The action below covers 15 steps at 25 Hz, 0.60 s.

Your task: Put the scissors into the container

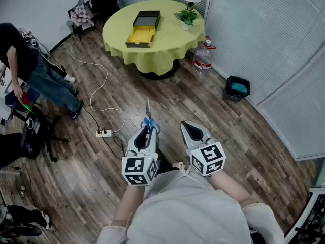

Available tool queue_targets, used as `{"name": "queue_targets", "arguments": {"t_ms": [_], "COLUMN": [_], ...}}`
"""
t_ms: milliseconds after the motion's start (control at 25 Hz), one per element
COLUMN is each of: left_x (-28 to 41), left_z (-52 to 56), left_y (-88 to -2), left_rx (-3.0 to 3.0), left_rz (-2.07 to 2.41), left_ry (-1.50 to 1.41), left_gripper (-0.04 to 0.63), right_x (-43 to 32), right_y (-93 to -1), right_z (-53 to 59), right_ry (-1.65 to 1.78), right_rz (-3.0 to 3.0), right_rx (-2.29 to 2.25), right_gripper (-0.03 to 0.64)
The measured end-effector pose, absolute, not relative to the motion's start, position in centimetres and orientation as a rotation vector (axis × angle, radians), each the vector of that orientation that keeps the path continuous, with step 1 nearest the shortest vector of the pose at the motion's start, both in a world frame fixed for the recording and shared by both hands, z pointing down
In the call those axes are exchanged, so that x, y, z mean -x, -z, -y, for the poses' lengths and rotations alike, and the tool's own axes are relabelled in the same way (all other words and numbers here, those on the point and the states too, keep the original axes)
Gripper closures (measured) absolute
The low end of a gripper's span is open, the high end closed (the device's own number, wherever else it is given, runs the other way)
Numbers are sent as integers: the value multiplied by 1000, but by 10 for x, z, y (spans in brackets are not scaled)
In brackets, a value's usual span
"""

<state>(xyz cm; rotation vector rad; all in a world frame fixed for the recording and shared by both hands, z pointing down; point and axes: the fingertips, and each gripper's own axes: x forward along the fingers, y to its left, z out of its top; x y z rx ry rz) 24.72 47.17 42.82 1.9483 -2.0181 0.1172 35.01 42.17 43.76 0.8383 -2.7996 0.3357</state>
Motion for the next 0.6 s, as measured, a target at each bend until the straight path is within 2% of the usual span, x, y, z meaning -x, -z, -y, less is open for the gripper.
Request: {"name": "queue_targets", "arguments": {"t_ms": [600], "left_x": [-228], "left_z": [-447], "left_y": [-449], "left_rx": [-1883], "left_rz": [2015], "left_ry": [-132], "left_gripper": [509], "right_x": [-337], "right_y": [-467], "right_z": [-395], "right_ry": [-470], "right_rz": [2764], "right_rx": [-812], "right_gripper": [617]}}
